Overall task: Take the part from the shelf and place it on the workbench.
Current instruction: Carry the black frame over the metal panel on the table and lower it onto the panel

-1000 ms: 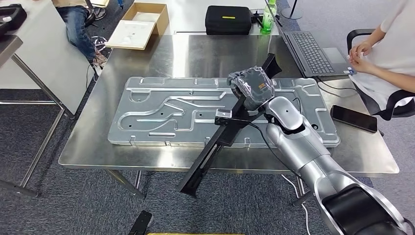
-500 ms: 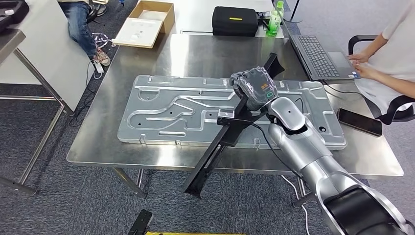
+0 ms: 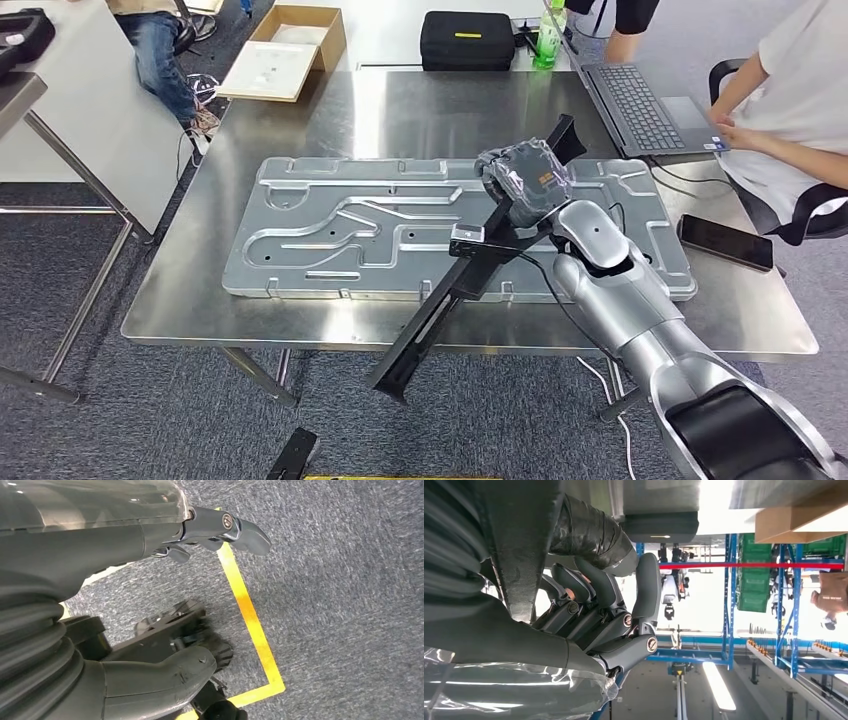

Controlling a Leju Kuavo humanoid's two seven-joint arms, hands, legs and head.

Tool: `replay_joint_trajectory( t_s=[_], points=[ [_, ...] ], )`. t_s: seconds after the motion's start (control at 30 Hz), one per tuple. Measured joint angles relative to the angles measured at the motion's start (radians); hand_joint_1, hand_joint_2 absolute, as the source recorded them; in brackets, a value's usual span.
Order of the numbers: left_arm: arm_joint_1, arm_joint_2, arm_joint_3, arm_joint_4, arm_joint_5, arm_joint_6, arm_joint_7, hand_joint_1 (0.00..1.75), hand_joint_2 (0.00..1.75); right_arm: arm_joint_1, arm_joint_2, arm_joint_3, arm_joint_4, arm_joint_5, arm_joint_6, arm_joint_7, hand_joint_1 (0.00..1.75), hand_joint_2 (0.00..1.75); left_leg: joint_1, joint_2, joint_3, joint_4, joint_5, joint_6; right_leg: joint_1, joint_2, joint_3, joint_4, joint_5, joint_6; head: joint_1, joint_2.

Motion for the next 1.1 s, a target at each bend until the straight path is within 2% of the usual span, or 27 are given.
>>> replay_joint_trajectory(
  t_s=[0.07,0.1,0.23,0.3,0.37,0.4,0.43,0.47,0.5,0.53,0.57,0.6,0.67,0.7,0.77,0.8,0.87,0.9,0.93,0.97,1.0,1.03,1.07,1.1],
  points=[
    [-0.001,0.0,0.0,0.0,0.001,-0.009,-0.003,0.0,1.75,-0.001,0.0,0.0,-0.004,0.0,0.0,0.0,1.75,1.75,-0.004,0.0,0.06,-0.126,0.045,0.011,0.003,0.001,0.0,0.001,-0.001,0.006,0.0,0.0],
    [-0.002,0.0,0.0,0.0,0.002,-0.016,-0.006,0.0,1.75,-0.001,0.0,0.0,-0.005,0.0,0.0,0.0,1.75,1.75,-0.007,-0.001,0.073,-0.157,0.048,0.016,0.004,0.001,-0.001,-0.002,-0.003,0.011,0.0,0.0],
    [0.001,0.0,-0.001,0.0,0.0,-0.032,-0.02,0.0,1.75,0.005,0.0,0.0,-0.007,0.0,0.0,-0.004,1.75,1.75,-0.004,-0.004,0.095,-0.189,0.03,0.048,0.001,-0.001,-0.012,0.04,0.01,0.039,0.001,0.0],
    [0.0,0.0,-0.001,0.0,0.001,-0.031,-0.022,0.0,1.75,0.003,0.001,0.0,-0.01,0.0,0.002,-0.006,1.75,1.75,-0.004,-0.002,0.113,-0.191,0.035,0.056,-0.001,-0.002,-0.049,0.109,-0.032,0.046,0.002,0.0],
    [-0.001,0.0,-0.001,0.0,0.005,-0.023,-0.016,0.0,1.75,0.004,0.002,0.0,-0.012,0.0,0.006,-0.007,1.75,1.75,-0.004,0.001,0.119,-0.188,0.04,0.056,-0.002,-0.002,-0.114,0.224,-0.091,0.052,0.002,0.0],
    [-0.001,0.0,-0.001,0.0,0.008,-0.018,-0.01,0.0,1.75,0.007,0.002,0.0,-0.013,0.0,0.007,-0.007,1.75,1.75,-0.004,0.0,0.121,-0.188,0.038,0.055,-0.003,-0.002,-0.142,0.265,-0.103,0.055,0.002,0.0],
    [0.0,0.0,-0.001,0.0,0.01,-0.012,-0.005,0.0,1.75,0.01,0.001,0.0,-0.013,0.0,0.008,-0.006,1.75,1.75,-0.003,-0.001,0.123,-0.187,0.035,0.052,-0.004,-0.002,-0.156,0.275,-0.097,0.057,0.002,0.0],
    [0.001,0.0,0.0,0.0,0.01,-0.008,0.0,0.0,1.75,0.012,0.001,0.0,-0.014,0.0,0.008,-0.006,1.75,1.75,-0.003,-0.002,0.126,-0.186,0.03,0.05,-0.006,-0.002,-0.151,0.248,-0.069,0.06,0.002,0.0],
    [0.002,0.0,0.0,0.0,0.011,-0.005,0.003,0.0,1.75,0.013,0.001,0.0,-0.017,0.0,0.008,-0.006,1.75,1.75,-0.001,-0.003,0.13,-0.183,0.024,0.046,-0.009,-0.002,-0.128,0.186,-0.026,0.062,0.002,0.0],
    [0.002,0.0,0.0,0.0,0.012,-0.002,0.006,0.0,1.75,0.014,0.001,0.0,-0.019,0.0,0.008,-0.006,1.75,1.75,0.0,-0.004,0.133,-0.18,0.017,0.041,-0.009,-0.002,-0.101,0.12,0.01,0.061,0.002,0.0],
    [0.001,0.0,0.0,0.0,0.014,0.001,0.009,0.0,1.75,0.014,0.001,0.0,-0.021,0.0,0.008,-0.006,1.75,1.75,0.0,-0.004,0.133,-0.175,0.011,0.036,-0.007,-0.002,-0.079,0.06,0.029,0.057,0.002,0.0],
    [0.0,0.0,0.0,0.0,0.016,0.003,0.012,0.0,1.75,0.014,0.001,0.0,-0.023,0.0,0.008,-0.006,1.75,1.75,0.0,-0.004,0.131,-0.171,0.005,0.03,-0.004,-0.002,-0.066,0.025,0.039,0.049,0.002,0.0],
    [0.0,0.001,0.0,0.0,0.02,0.006,0.019,0.0,1.75,0.018,0.001,0.0,-0.026,0.0,0.008,-0.005,1.75,1.75,-0.002,-0.003,0.129,-0.164,-0.002,0.017,0.002,-0.001,-0.063,0.012,0.03,0.028,0.002,0.0],
    [0.001,0.001,0.0,0.0,0.02,0.007,0.02,0.0,1.75,0.021,0.001,0.0,-0.028,0.0,0.009,-0.005,1.75,1.75,-0.002,-0.003,0.13,-0.162,-0.007,0.011,0.0,0.0,-0.06,0.015,0.035,0.019,0.002,0.0],
    [0.001,0.001,0.0,0.0,0.021,0.009,0.02,0.0,1.75,0.02,0.001,0.0,-0.032,0.0,0.009,-0.005,1.75,1.75,-0.001,-0.002,0.122,-0.131,-0.028,0.003,-0.002,0.0,-0.05,0.012,0.032,0.007,0.002,0.0],
    [-0.001,0.001,0.0,0.0,0.021,0.01,0.02,0.0,1.75,0.019,0.002,0.0,-0.034,0.0,0.009,-0.005,1.75,1.75,0.0,-0.001,0.102,-0.09,-0.05,-0.001,-0.002,0.0,-0.046,0.011,0.031,0.002,0.002,0.0],
    [-0.002,0.001,0.001,0.0,0.021,0.013,0.018,0.0,1.75,0.018,0.002,0.0,-0.036,0.002,0.009,-0.005,1.75,1.75,0.002,0.0,0.037,0.034,-0.106,-0.007,0.0,0.0,-0.043,0.011,0.027,-0.004,0.002,0.0],
    [-0.001,0.001,0.001,0.0,0.021,0.014,0.018,0.0,1.75,0.019,0.002,0.0,-0.036,0.004,0.009,-0.005,1.75,1.75,0.002,0.0,0.005,0.087,-0.124,-0.007,0.003,0.0,-0.043,0.011,0.025,-0.006,0.002,0.0],
    [0.0,0.001,0.001,0.0,0.021,0.015,0.018,0.0,1.75,0.02,0.002,0.0,-0.036,0.005,0.009,-0.005,1.75,1.75,0.002,0.0,-0.015,0.112,-0.125,-0.005,0.005,0.0,-0.042,0.011,0.024,-0.008,0.002,0.0],
    [0.001,0.001,0.001,0.0,0.021,0.016,0.018,0.0,1.75,0.02,0.002,0.0,-0.036,0.006,0.009,-0.005,1.75,1.75,0.002,0.0,-0.016,0.099,-0.107,0.0,0.008,0.001,-0.04,0.011,0.024,-0.009,0.002,0.0],
    [0.001,0.001,0.001,0.0,0.021,0.016,0.018,0.0,1.75,0.021,0.002,0.0,-0.037,0.006,0.009,-0.005,1.75,1.75,0.0,0.0,0.001,0.049,-0.072,0.007,0.01,0.001,-0.038,0.011,0.023,-0.009,0.002,0.0],
    [0.001,0.002,0.001,0.0,0.021,0.016,0.017,0.0,1.75,0.021,0.002,0.0,-0.038,0.007,0.009,-0.005,1.75,1.75,-0.004,0.0,0.029,-0.023,-0.03,0.018,0.012,0.001,-0.035,0.011,0.022,-0.01,0.002,0.0],
    [-0.001,0.002,0.001,0.0,0.021,0.016,0.017,0.0,1.75,0.02,0.002,0.0,-0.039,0.007,0.009,-0.005,1.75,1.75,-0.008,0.002,0.055,-0.088,-0.002,0.027,0.014,0.001,-0.033,0.01,0.023,-0.009,0.002,0.0],
    [-0.002,0.002,0.001,0.0,0.021,0.017,0.016,0.0,1.75,0.02,0.002,0.0,-0.041,0.008,0.009,-0.005,1.75,1.75,-0.013,0.002,0.074,-0.135,0.013,0.034,0.014,0.001,-0.033,0.009,0.023,-0.006,0.002,0.0]
  ],
)
